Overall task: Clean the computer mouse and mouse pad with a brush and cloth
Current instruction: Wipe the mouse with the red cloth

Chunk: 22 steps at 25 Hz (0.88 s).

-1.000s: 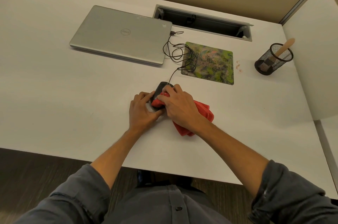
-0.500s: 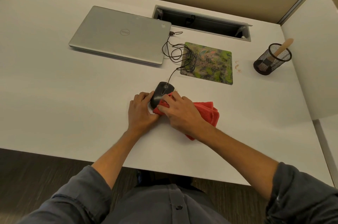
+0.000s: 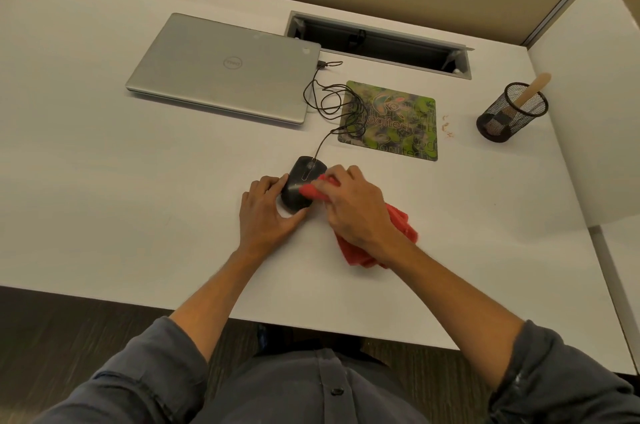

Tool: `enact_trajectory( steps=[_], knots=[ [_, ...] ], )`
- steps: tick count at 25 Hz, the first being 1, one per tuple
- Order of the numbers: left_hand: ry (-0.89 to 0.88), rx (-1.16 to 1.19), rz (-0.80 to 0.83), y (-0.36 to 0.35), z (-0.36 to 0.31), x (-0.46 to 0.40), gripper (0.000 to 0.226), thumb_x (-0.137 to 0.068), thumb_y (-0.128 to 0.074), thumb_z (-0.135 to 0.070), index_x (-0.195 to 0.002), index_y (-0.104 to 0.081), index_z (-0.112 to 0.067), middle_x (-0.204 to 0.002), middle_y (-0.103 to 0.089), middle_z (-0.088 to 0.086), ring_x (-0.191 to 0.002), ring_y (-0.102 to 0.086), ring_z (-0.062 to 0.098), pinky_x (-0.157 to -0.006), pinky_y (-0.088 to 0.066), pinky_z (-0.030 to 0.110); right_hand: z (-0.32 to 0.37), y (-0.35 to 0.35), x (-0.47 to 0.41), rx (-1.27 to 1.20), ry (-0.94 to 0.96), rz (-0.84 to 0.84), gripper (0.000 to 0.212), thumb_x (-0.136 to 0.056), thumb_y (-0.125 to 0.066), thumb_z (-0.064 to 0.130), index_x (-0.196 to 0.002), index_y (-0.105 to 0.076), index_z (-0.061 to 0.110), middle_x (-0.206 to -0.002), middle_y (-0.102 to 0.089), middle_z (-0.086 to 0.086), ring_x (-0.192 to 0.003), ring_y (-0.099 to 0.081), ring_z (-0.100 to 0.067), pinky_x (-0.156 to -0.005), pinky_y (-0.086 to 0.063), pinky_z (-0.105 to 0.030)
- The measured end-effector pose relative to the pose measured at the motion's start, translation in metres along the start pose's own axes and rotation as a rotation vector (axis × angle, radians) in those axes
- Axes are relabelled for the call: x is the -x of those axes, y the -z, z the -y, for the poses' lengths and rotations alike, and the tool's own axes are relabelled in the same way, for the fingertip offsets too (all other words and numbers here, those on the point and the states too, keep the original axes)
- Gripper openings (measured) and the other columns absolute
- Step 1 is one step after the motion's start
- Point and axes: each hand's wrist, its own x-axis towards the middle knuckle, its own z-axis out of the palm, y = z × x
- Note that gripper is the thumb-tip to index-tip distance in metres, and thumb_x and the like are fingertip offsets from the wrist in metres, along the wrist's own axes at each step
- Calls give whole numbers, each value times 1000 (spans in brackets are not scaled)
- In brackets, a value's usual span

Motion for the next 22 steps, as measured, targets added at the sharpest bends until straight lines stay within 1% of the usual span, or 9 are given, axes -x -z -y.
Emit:
enact_trajectory(
  steps=[1, 3, 5, 9, 14, 18, 22],
  knots=[
    [3, 3, -3, 0, 0, 0, 73, -69, -69, -56, -128, -57, -13, -107, -59, 4, -98, -52, 19, -80, -37, 28, -1, 1, -5, -76, -52, -43, 35, -90, -56, 23, -125, -61, 25, -122, -58, -2, -104, -51, -22, -71, -47, -31],
    [7, 10, -5, 1, 0, 0, 73, -69, -71, -55, -128, -58, -15, -108, -60, 3, -99, -53, 20, -81, -39, 29, 3, -2, -11, -178, -36, -34, 35, -93, -54, 24, -127, -61, 26, -122, -61, 2, -105, -52, -20, -76, -44, -29],
    [10, 24, -7, 0, -1, 0, 73, -68, -72, -54, -129, -58, -15, -108, -60, 3, -100, -54, 20, -81, -40, 31, 4, -10, -11, -206, -9, -6, 34, -94, -52, 25, -126, -62, 27, -126, -60, 5, -107, -52, -19, -78, -43, -28],
    [17, 28, -12, 0, -1, -1, 77, -67, -69, -63, -127, -59, -17, -107, -59, -1, -98, -52, 15, -80, -37, 26, -2, -21, -14, -257, -113, -69, 32, -94, -52, 23, -124, -64, 26, -124, -62, 7, -107, -52, -18, -77, -50, -31],
    [28, 35, -4, -2, 1, -1, 79, -64, -73, -59, -128, -58, -15, -109, -60, 1, -100, -53, 18, -81, -37, 27, -1, -31, -23, -281, -261, -126, 29, -96, -51, 25, -122, -64, 22, -119, -64, 3, -103, -54, -19, -79, -46, -30],
    [40, 41, -8, -1, 1, -1, 80, -64, -73, -59, -128, -58, -14, -111, -60, 3, -101, -53, 19, -81, -39, 29, -6, -30, -37, -299, -380, -119, 28, -96, -51, 29, -119, -66, 23, -113, -66, 0, -101, -58, -21, -82, -46, -34],
    [42, 35, -9, 0, 1, -1, 80, -64, -75, -57, -129, -57, -15, -112, -59, 1, -101, -52, 17, -82, -35, 25, -15, -20, -57, -239, -410, -9, 26, -95, -50, 31, -113, -68, 22, -107, -66, -3, -101, -59, -26, -84, -49, -40]
  ],
)
